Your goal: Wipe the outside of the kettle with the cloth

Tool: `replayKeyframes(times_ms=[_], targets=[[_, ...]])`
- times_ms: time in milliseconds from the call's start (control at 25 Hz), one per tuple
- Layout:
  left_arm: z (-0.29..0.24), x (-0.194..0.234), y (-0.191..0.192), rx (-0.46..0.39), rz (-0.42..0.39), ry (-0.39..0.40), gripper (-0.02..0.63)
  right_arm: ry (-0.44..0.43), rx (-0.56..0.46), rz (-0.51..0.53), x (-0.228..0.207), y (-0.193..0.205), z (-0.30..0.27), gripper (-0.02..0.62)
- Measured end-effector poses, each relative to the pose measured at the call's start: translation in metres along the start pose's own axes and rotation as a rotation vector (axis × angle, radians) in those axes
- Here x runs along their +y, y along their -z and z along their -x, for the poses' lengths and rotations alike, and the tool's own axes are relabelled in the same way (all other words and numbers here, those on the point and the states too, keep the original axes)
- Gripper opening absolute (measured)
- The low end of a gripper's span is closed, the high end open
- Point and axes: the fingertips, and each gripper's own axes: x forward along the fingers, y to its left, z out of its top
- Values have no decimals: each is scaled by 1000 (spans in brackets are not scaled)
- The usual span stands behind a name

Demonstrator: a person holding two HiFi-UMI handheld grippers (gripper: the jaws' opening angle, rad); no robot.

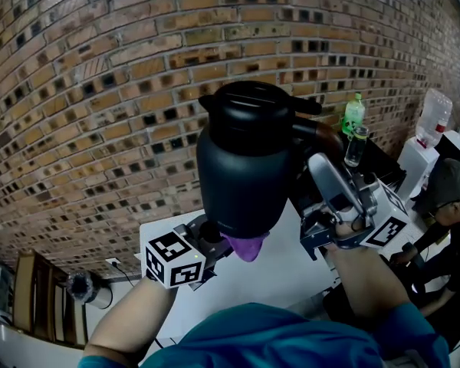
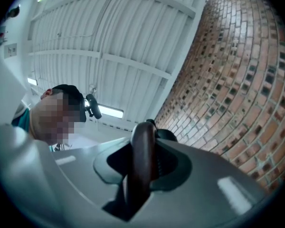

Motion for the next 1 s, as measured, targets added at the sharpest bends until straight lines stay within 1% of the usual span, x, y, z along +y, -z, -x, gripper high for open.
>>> replayKeyframes(times_ms=[80,160,200,280,360,400,440,480,560,640,680,800,960,1000], targets=[[-4,-11,-4,-19,1,31,80,-9,13,-10,3,8,1,91],[5,1,-7,-46,34,8,80,-15,9,-16,5,8,5,91],[13,12,-8,-62,62,-19,80,-16,2,-18,6,6,8,91],[34,40,-9,-88,103,-98,80,-23,-3,-24,8,1,16,91],[57,66,-16,-107,126,-175,80,-48,26,-27,12,1,23,91],[68,75,-23,-119,131,-190,80,-64,51,-30,15,4,27,91],[78,78,-33,-131,123,-186,80,-79,82,-34,18,10,31,91],[86,74,-44,-139,96,-168,80,-90,113,-38,22,17,35,91],[93,57,-65,-130,-8,-115,80,-109,166,-47,29,35,41,91],[94,39,-78,-86,-111,-59,80,-122,194,-60,33,50,45,91],[93,33,-79,-55,-151,-36,80,-130,198,-73,35,55,47,91],[88,23,-70,44,-258,8,80,-172,194,-115,44,61,49,91],[70,6,-35,250,-462,11,80,-233,210,-115,60,62,41,91],[65,6,-24,285,-509,17,77,-248,210,-121,63,63,38,91]])
